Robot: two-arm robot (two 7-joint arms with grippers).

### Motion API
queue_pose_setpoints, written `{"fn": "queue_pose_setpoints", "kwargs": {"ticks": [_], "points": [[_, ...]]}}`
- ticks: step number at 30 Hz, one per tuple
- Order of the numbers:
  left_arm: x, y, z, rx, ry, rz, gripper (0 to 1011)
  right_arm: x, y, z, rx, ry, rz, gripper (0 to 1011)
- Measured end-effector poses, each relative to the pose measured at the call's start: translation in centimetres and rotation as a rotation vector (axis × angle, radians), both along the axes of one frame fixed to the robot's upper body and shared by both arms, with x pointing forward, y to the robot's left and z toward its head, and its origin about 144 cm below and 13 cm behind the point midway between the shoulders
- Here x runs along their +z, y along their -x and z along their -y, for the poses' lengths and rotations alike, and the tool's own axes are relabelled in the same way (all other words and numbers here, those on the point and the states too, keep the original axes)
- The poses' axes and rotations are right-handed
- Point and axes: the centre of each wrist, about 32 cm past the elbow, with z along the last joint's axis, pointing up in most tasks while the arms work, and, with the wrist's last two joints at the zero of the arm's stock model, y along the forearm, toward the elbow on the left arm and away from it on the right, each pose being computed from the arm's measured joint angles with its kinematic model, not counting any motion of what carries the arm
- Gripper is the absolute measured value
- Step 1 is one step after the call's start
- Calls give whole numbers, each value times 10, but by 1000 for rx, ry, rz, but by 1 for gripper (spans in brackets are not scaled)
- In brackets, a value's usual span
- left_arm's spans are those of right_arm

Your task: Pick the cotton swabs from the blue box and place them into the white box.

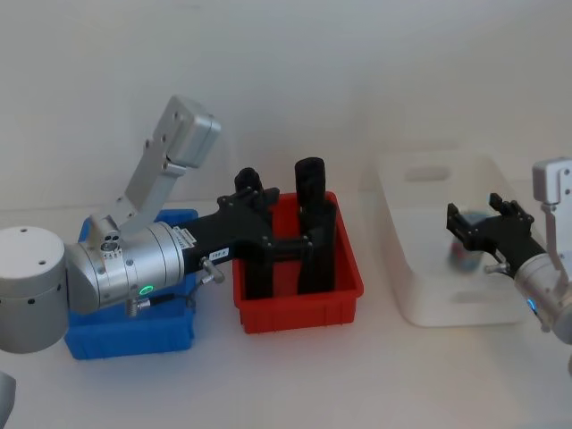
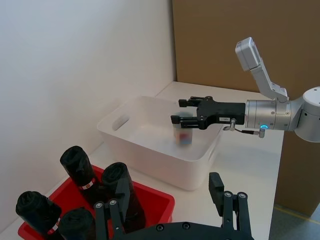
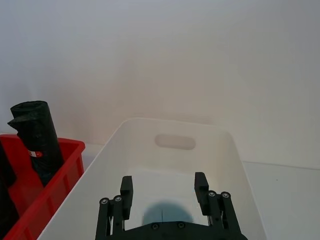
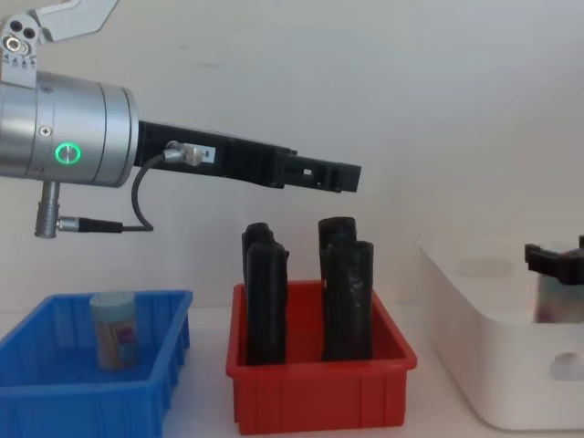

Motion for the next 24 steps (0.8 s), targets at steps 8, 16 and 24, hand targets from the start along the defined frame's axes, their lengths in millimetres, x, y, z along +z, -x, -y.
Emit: {"fn": "queue_pose_setpoints", "kwargs": {"ticks": [8,16,24], "points": [[0,0,0,0,0,0,1004,-4,-5,0,0,3,-12,931],[0,0,0,0,0,0,1004,-5,-7,0,-1,1,-8,1002],[0,0,0,0,0,0,1004,-1,-4,1,-1,-6,11,1002]]}}
